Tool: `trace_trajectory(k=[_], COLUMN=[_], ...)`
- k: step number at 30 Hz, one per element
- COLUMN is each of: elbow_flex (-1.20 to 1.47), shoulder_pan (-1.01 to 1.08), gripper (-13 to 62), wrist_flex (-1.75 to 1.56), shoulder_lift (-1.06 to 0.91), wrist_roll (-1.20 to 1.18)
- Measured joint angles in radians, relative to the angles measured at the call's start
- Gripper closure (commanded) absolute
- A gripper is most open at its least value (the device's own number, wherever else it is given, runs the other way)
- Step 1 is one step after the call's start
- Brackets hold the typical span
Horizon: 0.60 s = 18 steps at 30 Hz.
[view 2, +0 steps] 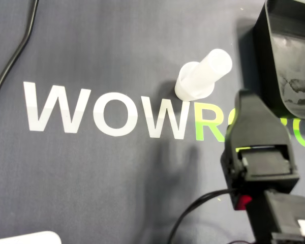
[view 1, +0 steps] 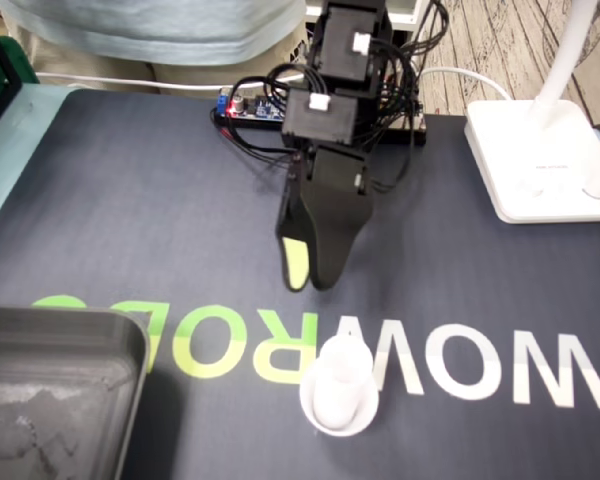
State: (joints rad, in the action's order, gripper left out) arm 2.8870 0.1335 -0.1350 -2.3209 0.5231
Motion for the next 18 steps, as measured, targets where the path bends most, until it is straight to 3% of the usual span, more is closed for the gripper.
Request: trace_trajectory(k=[13, 18], elbow_flex=[0.000, 0.000], shoulder_pan=[-0.003, -0.046], gripper=[16.4, 14.9], wrist_flex=[-0.327, -0.453], shoulder_lift=[0.009, 0.123], wrist_roll=[0.795, 0.951])
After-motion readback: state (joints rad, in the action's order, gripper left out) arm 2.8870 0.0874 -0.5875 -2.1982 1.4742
